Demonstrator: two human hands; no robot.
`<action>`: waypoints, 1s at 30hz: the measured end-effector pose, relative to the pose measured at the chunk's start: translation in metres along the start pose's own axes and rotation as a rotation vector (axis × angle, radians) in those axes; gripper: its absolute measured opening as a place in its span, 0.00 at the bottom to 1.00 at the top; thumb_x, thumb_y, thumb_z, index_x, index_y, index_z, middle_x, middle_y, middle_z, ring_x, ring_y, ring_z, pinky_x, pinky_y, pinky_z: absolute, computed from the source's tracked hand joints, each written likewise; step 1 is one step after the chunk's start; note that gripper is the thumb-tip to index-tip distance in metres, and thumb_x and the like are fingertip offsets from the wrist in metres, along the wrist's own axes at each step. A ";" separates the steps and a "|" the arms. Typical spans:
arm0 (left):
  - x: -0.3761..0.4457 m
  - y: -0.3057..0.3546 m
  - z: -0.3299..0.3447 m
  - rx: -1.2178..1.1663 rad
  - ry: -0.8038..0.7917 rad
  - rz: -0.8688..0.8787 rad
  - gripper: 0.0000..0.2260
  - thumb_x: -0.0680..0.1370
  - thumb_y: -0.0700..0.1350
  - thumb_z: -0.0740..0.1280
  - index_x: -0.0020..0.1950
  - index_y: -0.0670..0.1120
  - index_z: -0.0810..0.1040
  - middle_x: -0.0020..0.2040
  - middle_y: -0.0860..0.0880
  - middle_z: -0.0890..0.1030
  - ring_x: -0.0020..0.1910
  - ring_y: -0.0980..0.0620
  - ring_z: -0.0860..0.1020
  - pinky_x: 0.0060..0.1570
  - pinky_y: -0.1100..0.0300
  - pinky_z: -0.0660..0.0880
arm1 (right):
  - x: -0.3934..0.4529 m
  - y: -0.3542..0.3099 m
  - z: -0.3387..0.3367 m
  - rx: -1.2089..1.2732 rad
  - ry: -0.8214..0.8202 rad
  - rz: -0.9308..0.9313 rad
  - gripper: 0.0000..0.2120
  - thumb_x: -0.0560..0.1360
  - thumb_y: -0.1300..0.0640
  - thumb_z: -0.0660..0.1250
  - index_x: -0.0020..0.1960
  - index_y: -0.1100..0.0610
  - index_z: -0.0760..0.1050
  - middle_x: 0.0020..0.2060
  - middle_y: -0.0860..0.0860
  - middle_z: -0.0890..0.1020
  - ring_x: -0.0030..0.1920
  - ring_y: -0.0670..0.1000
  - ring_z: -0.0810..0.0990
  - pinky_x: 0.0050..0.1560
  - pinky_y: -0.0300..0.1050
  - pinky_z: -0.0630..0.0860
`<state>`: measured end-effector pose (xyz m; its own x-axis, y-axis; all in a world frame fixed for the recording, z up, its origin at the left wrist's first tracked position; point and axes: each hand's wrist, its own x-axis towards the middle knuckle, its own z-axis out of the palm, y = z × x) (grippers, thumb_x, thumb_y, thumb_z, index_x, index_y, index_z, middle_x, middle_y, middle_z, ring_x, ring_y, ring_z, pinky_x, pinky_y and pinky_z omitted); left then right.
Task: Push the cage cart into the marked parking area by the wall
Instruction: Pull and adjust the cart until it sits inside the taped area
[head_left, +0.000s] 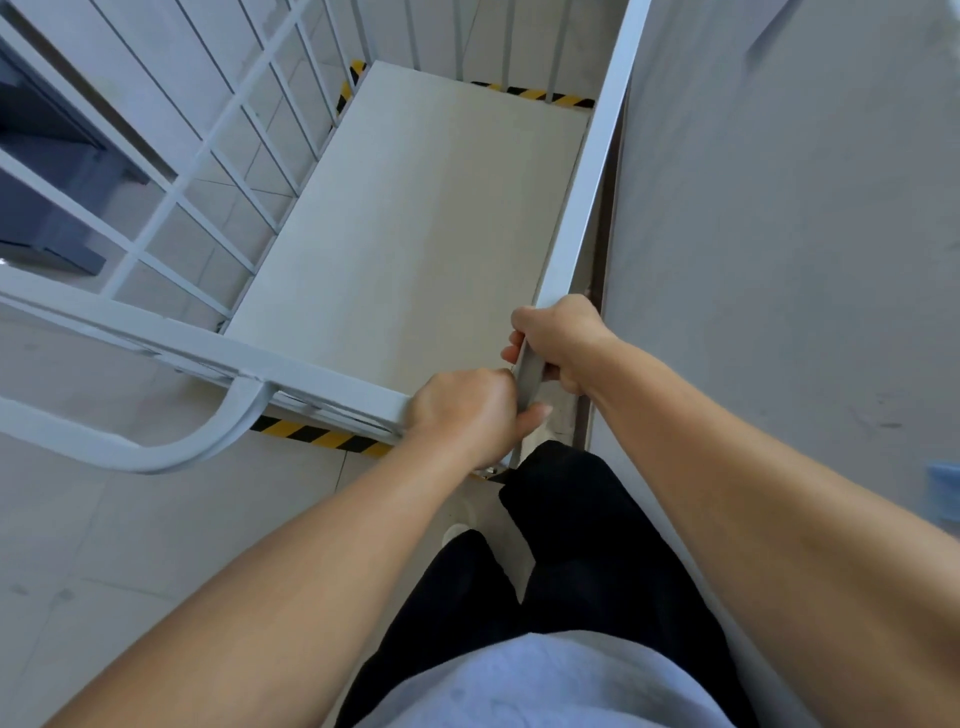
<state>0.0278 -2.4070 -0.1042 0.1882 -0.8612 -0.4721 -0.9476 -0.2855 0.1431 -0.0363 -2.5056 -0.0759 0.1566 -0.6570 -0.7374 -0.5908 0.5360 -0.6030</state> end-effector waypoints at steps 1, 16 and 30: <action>0.000 -0.001 0.000 -0.005 0.005 0.003 0.21 0.78 0.67 0.52 0.47 0.50 0.69 0.39 0.50 0.77 0.37 0.46 0.76 0.32 0.56 0.67 | -0.001 -0.001 0.000 -0.004 0.006 0.000 0.07 0.77 0.63 0.61 0.40 0.60 0.74 0.32 0.52 0.80 0.29 0.48 0.81 0.41 0.46 0.81; 0.006 0.007 -0.005 0.039 0.043 0.024 0.22 0.79 0.65 0.53 0.50 0.49 0.74 0.40 0.50 0.76 0.38 0.47 0.74 0.34 0.56 0.66 | -0.001 -0.004 -0.006 0.031 -0.002 -0.014 0.03 0.77 0.62 0.61 0.47 0.60 0.73 0.33 0.53 0.79 0.28 0.49 0.81 0.36 0.44 0.81; 0.003 0.005 -0.005 0.020 0.020 -0.008 0.20 0.78 0.64 0.54 0.46 0.49 0.73 0.35 0.51 0.74 0.33 0.49 0.73 0.29 0.58 0.65 | -0.001 -0.005 -0.005 0.012 -0.008 0.003 0.04 0.78 0.63 0.61 0.45 0.60 0.73 0.33 0.53 0.78 0.28 0.48 0.80 0.38 0.44 0.80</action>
<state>0.0254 -2.4136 -0.1006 0.2003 -0.8674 -0.4555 -0.9512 -0.2836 0.1218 -0.0376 -2.5103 -0.0712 0.1612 -0.6512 -0.7416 -0.5815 0.5445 -0.6045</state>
